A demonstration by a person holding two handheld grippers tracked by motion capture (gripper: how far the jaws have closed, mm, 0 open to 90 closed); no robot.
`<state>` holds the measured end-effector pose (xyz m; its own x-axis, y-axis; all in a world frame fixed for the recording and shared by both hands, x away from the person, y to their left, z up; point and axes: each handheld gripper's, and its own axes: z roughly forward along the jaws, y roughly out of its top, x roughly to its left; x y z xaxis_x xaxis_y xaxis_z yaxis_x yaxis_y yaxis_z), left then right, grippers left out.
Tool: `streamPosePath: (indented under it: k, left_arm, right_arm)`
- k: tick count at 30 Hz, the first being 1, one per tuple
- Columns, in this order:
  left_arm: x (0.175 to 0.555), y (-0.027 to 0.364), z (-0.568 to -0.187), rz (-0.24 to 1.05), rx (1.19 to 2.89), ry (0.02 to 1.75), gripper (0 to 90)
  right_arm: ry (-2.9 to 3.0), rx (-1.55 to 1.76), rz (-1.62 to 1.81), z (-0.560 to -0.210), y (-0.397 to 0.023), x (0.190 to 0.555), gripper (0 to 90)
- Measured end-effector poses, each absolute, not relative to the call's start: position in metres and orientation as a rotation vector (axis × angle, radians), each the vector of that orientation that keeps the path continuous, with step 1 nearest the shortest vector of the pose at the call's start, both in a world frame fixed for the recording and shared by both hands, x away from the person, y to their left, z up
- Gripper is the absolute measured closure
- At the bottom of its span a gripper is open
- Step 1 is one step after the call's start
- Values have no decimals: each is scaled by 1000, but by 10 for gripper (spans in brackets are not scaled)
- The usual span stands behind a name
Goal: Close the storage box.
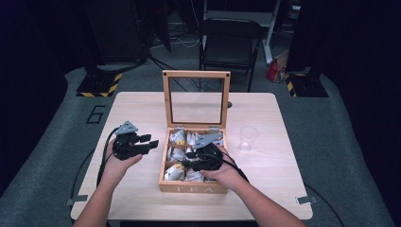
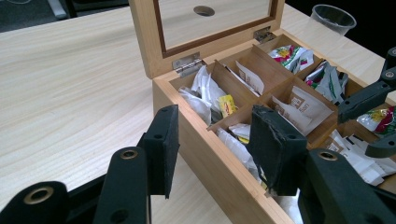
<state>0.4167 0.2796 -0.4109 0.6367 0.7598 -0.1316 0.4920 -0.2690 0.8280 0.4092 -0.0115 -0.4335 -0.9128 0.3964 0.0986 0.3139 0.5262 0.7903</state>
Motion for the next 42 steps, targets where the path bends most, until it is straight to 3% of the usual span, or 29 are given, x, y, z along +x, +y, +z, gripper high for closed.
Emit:
streamPosePath:
  k: [16,42]
  left_arm:
    - [415,282,-410,362,1912,990,524]
    - [413,290,-409,372,1883,1015,525]
  right_arm:
    - [2747,546,1347,-442,5,408,683]
    - [2855,447,1284,-449,19,410,894]
